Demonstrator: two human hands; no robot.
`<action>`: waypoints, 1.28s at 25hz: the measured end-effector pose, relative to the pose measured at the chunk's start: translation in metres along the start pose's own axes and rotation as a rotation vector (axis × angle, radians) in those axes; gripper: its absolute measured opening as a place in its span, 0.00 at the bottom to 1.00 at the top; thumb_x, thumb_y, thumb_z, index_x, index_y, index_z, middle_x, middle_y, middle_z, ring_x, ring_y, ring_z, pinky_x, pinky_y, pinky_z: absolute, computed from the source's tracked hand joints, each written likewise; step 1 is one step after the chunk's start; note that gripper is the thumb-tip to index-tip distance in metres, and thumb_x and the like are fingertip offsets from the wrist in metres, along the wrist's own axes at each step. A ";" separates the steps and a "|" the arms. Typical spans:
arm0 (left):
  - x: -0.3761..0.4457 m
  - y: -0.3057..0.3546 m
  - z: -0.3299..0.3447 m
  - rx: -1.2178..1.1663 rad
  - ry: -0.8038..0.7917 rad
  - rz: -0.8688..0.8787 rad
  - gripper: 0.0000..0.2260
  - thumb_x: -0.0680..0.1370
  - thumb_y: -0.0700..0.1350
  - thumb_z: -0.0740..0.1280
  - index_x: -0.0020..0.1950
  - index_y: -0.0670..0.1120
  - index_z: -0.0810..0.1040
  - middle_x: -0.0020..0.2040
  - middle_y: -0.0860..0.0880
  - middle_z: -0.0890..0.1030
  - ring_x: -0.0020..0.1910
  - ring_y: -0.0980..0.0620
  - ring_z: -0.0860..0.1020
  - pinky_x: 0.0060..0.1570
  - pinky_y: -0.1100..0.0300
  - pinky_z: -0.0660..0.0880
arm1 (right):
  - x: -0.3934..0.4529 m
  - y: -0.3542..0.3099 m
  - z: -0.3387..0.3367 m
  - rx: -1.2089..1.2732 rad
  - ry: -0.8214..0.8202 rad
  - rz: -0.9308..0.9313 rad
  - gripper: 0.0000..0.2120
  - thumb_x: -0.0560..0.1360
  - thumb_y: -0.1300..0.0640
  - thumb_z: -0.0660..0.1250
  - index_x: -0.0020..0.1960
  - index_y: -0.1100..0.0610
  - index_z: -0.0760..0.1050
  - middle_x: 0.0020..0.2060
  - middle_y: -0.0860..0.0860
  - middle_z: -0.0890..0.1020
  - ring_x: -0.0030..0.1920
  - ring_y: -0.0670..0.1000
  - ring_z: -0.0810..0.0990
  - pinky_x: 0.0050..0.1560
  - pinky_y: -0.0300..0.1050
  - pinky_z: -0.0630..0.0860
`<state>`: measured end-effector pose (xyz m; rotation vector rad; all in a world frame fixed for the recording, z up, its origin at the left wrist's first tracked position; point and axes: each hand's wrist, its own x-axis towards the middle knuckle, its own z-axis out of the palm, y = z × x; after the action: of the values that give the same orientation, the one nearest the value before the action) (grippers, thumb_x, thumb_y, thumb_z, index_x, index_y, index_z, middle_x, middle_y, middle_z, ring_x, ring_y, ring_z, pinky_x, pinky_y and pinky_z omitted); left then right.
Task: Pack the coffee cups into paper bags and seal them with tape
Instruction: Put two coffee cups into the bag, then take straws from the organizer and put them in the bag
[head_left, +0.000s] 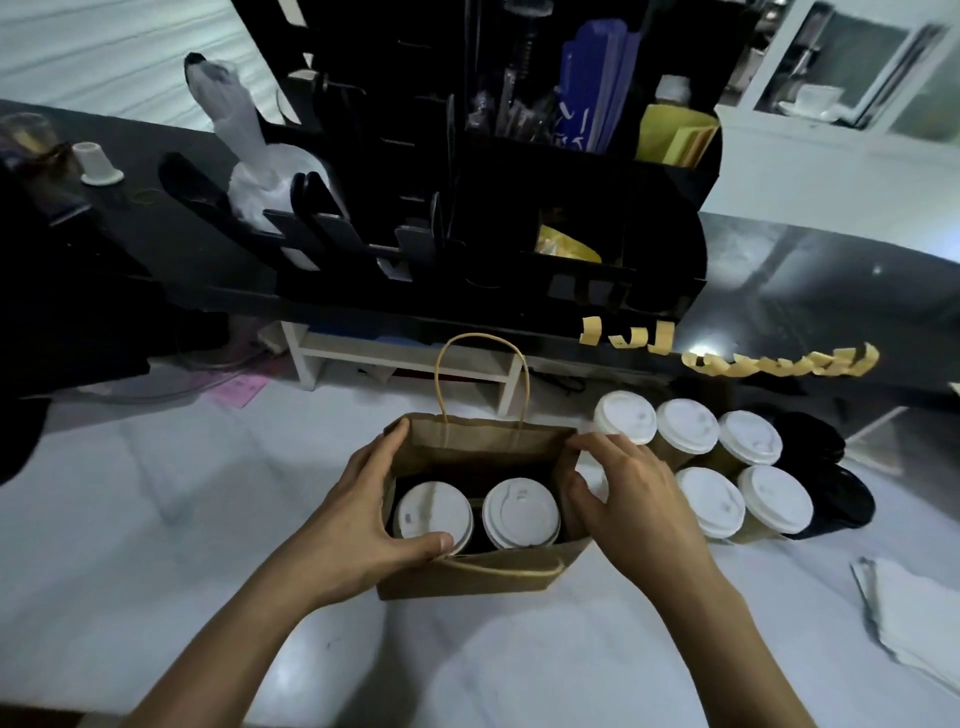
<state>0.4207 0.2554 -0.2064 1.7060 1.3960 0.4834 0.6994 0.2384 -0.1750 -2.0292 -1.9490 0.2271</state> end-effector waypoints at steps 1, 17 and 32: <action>0.002 0.002 0.002 0.002 -0.009 0.003 0.53 0.66 0.63 0.77 0.77 0.69 0.42 0.78 0.63 0.51 0.75 0.54 0.62 0.70 0.57 0.66 | -0.002 0.003 -0.002 0.000 0.001 0.017 0.18 0.80 0.51 0.66 0.69 0.47 0.74 0.62 0.45 0.79 0.61 0.51 0.75 0.56 0.46 0.72; 0.019 0.058 -0.016 0.218 0.078 0.017 0.21 0.80 0.60 0.64 0.72 0.63 0.66 0.74 0.62 0.60 0.74 0.57 0.58 0.72 0.55 0.62 | 0.019 0.006 -0.036 0.089 0.051 -0.035 0.16 0.81 0.46 0.64 0.69 0.42 0.72 0.63 0.39 0.75 0.63 0.45 0.74 0.60 0.41 0.73; 0.058 0.180 -0.068 0.165 0.328 0.429 0.16 0.82 0.56 0.61 0.70 0.62 0.70 0.62 0.69 0.71 0.65 0.68 0.67 0.66 0.60 0.70 | 0.110 -0.024 -0.116 0.225 0.286 -0.259 0.13 0.80 0.47 0.65 0.64 0.42 0.75 0.52 0.37 0.76 0.54 0.42 0.76 0.54 0.43 0.77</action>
<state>0.4955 0.3331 -0.0366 2.1471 1.3178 0.9417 0.7214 0.3343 -0.0470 -1.5561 -1.8850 0.0850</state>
